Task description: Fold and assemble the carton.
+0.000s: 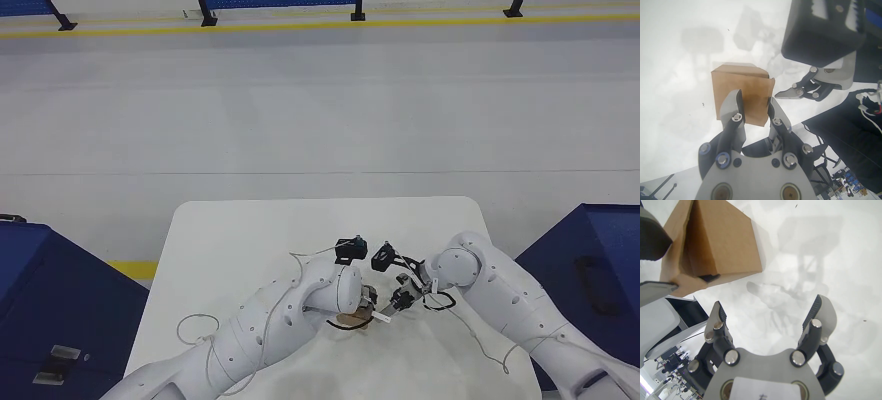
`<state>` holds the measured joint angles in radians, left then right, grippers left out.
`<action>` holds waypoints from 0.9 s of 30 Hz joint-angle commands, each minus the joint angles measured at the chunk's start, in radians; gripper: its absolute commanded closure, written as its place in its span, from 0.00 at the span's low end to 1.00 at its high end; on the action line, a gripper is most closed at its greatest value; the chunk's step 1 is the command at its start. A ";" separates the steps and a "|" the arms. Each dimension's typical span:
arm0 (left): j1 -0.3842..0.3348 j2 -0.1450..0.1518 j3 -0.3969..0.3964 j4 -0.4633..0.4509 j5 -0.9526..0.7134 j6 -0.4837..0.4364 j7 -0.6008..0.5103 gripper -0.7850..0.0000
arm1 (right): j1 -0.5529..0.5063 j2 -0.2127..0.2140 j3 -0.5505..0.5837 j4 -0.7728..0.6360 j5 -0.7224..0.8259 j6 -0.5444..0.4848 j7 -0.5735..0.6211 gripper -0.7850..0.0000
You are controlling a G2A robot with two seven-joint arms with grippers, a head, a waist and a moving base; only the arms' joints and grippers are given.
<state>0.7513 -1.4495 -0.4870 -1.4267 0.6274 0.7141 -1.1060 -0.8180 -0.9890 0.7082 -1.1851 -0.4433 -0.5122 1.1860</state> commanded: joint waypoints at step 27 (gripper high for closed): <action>0.020 0.067 -0.056 -0.193 -0.037 0.066 0.066 0.09 | -0.002 -0.008 -0.014 0.029 -0.007 -0.017 -0.018 0.00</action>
<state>0.7708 -1.3897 -0.5282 -1.6095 0.5993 0.7855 -1.0347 -0.8183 -0.9964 0.6965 -1.1522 -0.4515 -0.5322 1.1686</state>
